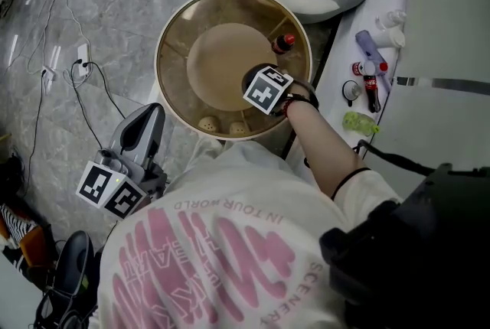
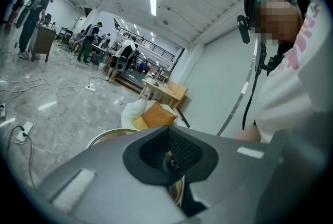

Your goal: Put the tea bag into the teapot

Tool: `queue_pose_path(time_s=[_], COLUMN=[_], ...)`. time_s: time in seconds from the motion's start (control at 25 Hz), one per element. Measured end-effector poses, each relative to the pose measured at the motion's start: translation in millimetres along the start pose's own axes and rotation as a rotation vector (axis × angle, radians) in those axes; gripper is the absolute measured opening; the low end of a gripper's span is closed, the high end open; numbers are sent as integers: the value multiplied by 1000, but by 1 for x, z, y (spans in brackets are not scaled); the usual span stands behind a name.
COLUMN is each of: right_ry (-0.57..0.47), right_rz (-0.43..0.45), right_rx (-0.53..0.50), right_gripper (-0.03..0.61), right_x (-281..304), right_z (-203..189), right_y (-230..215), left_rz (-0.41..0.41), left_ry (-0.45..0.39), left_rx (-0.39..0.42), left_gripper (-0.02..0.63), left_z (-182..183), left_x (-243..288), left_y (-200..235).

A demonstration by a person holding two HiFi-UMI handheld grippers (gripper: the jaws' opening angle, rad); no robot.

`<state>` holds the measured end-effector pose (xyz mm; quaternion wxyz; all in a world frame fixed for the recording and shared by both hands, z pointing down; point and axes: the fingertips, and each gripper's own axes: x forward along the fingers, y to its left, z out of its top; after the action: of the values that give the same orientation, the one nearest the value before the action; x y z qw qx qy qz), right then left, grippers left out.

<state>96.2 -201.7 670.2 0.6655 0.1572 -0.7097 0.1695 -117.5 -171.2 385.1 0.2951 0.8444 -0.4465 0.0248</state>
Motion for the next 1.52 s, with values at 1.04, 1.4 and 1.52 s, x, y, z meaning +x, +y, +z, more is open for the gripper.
queue_pose_path(time_s=[1.04, 1.4, 1.52], right_ry=[-33, -112, -124], right_rz=[-27, -30, -35], right_rx=[108, 165, 185], right_gripper=[91, 97, 112], right_x=[-14, -27, -33], right_z=[-9, -9, -10], right_y=[-2, 0, 2], left_rz=[-13, -37, -41], left_ry=[-18, -12, -15], left_rx=[-10, -12, -16], left_gripper=[15, 15, 15], left_z=[2, 1, -3], left_x=[-1, -4, -9], left_y=[5, 4, 6])
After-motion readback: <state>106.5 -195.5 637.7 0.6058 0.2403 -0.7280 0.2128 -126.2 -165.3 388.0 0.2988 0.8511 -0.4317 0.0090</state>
